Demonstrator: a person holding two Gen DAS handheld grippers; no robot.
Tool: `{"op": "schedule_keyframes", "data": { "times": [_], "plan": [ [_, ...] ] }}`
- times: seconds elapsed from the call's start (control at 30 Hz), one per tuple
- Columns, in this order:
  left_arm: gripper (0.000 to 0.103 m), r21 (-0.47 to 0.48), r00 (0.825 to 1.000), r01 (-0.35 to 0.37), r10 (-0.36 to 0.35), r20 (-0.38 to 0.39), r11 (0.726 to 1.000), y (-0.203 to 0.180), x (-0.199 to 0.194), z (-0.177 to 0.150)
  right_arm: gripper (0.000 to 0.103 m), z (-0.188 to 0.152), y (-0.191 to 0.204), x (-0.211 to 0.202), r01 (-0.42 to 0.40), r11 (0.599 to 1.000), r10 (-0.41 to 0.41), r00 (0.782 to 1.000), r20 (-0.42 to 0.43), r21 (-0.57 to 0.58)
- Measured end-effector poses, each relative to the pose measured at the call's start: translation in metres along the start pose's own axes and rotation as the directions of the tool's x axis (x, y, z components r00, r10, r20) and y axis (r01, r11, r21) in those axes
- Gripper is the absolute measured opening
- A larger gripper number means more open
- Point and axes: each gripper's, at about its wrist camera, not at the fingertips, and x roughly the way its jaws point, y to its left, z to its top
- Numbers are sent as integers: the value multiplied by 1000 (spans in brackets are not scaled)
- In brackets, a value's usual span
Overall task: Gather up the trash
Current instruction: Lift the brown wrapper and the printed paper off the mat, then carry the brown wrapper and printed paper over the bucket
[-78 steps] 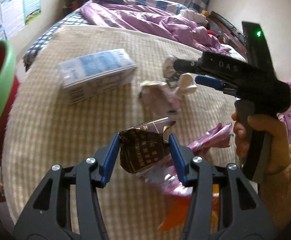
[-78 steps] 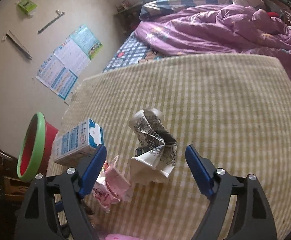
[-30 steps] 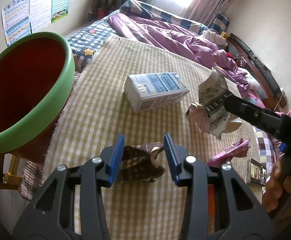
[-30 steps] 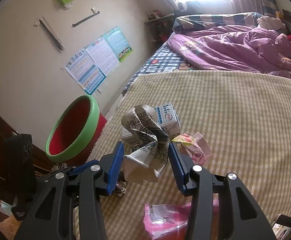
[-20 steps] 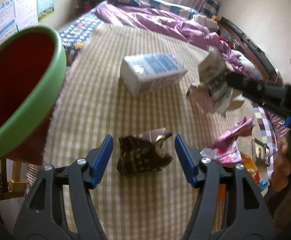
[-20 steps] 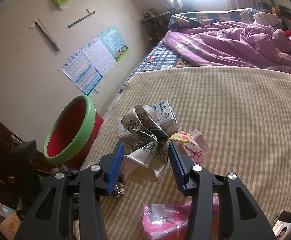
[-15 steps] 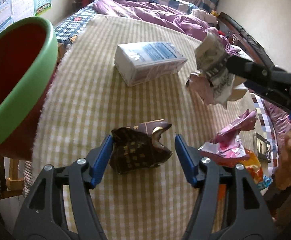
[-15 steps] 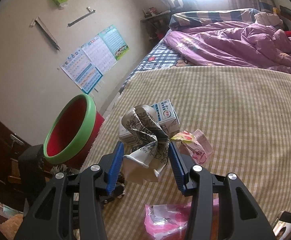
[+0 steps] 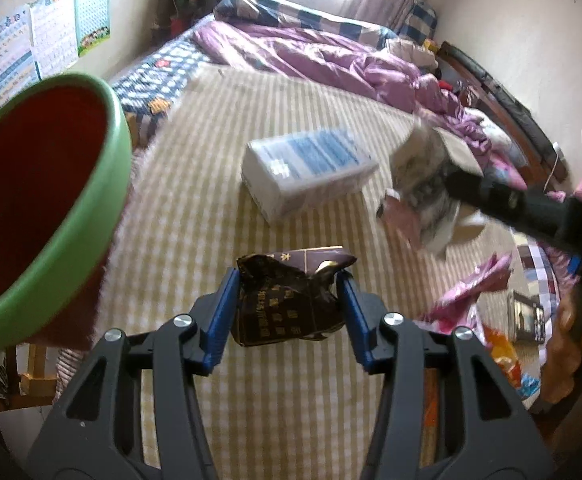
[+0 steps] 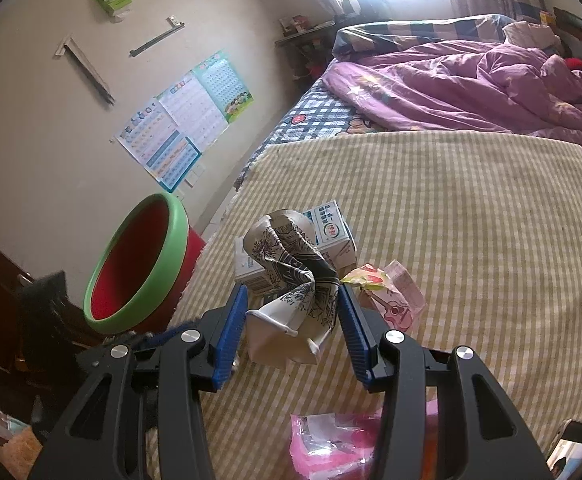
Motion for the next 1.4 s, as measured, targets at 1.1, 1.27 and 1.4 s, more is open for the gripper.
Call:
{"op": "schedule_keyframes", "data": {
  "times": [1.1, 1.27, 1.4],
  "plan": [
    [48, -55, 982, -25, 35, 186, 998, 80, -73, 23, 45, 8, 92, 32, -22, 997, 24, 999, 23, -68],
    [48, -69, 978, -35, 48, 203, 997, 99, -81, 23, 45, 6, 109, 41, -29, 996, 30, 999, 13, -81],
    [48, -77, 977, -42, 57, 205, 996, 111, -84, 22, 45, 5, 120, 48, -31, 995, 32, 999, 11, -94]
  ]
}}
